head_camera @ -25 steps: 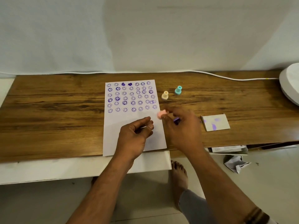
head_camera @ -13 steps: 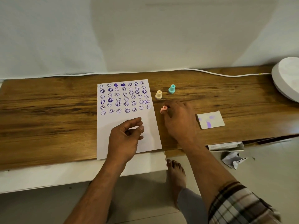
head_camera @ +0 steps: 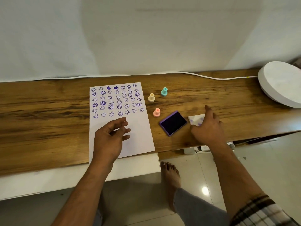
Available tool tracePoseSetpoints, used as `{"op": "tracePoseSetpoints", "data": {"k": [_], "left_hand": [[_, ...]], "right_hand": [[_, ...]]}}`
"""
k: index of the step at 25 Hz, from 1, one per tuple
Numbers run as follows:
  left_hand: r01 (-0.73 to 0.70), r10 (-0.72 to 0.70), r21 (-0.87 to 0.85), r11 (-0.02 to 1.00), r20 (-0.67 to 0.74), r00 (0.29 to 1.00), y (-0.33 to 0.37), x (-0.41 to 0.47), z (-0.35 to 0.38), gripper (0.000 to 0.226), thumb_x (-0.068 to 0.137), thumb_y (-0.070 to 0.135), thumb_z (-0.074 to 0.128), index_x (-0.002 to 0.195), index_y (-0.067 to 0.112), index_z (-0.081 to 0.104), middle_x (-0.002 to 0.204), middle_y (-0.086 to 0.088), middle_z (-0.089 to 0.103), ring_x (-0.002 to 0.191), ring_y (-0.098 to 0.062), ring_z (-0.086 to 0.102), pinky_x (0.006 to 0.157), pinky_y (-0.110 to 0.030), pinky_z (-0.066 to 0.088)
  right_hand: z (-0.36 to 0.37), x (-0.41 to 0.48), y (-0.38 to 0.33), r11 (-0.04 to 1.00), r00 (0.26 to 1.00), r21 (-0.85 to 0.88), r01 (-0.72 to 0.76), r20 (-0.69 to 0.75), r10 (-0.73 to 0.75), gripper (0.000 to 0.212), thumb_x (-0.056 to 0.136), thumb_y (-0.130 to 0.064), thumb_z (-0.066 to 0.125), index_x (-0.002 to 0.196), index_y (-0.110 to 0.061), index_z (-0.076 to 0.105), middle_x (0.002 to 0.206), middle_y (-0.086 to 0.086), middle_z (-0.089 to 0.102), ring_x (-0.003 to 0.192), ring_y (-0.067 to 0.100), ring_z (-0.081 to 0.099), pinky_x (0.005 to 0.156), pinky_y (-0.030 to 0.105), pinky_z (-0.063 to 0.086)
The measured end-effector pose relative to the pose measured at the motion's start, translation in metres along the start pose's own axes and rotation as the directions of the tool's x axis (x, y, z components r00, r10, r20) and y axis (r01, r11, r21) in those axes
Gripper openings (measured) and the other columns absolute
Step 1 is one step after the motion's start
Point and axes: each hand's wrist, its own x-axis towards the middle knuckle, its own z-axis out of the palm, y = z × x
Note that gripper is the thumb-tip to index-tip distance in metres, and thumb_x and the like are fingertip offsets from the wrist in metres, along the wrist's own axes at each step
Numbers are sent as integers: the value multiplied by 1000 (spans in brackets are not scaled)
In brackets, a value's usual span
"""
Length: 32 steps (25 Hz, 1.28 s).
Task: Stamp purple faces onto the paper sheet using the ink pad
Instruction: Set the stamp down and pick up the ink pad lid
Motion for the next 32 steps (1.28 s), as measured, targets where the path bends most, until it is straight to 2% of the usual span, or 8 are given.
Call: {"op": "tracePoseSetpoints", "data": {"k": [6,10,12,18,24,29,31,32], "left_hand": [[-8,8,10,1000,4,1000,-1,0,0,33,99,2,58,123,20,72,113,3,76,93,-13,77,73,-21,62],[-7,7,4,1000,-11,1000,-1,2,0,33,100,1,56,125,18,71,116,-1,75,96,-16,76,79,-28,64],[0,0,-4,1000,-12,1000,-1,3,1,34,101,0,55,125,17,71,117,-3,75,98,-18,76,84,-34,63],[0,0,-8,1000,-15,1000,-1,2,2,34,101,1,55,122,21,72,116,0,75,97,-16,76,82,-30,64],[-2,2,7,1000,-16,1000,0,2,4,34,101,1,54,122,21,72,115,0,76,96,-17,76,81,-29,64],[27,-28,24,999,70,997,-1,-6,14,26,101,11,58,115,26,74,112,4,78,95,-11,77,81,-24,62],[171,-158,-62,983,174,972,1,-8,19,22,103,17,56,113,20,75,113,-4,79,97,-16,78,85,-31,63],[291,-248,-150,945,254,935,3,-10,21,23,104,21,54,114,15,74,112,-9,80,98,-21,78,85,-35,63]], "right_hand": [[-1,2,2,997,999,-72,26,-26,-28,107,83,-38,82,163,-21,12,156,22,40,141,43,37,114,56,37],[-8,0,-7,992,991,102,69,-124,-56,122,71,-49,89,162,-29,9,153,15,46,137,39,46,106,60,48],[-1,-7,-21,977,989,163,135,-82,-123,125,67,-47,92,160,-36,9,153,9,46,134,36,50,101,61,52],[38,-23,-42,962,960,-5,274,58,-273,122,66,-53,87,153,-44,2,157,4,41,139,33,46,102,58,53],[54,-22,-42,962,965,-87,260,0,-261,118,69,-59,83,155,-37,6,158,5,42,142,34,41,105,57,47],[49,-29,-53,973,973,17,228,-20,-228,117,65,-57,90,155,-40,17,149,2,53,133,30,51,98,51,54],[43,-36,-56,934,950,180,308,-6,-312,113,60,-57,92,148,-49,21,138,-8,57,118,20,57,75,33,63],[40,-42,-59,884,918,276,376,19,-396,109,59,-59,92,144,-55,24,132,-19,57,111,11,57,62,17,58]]}}
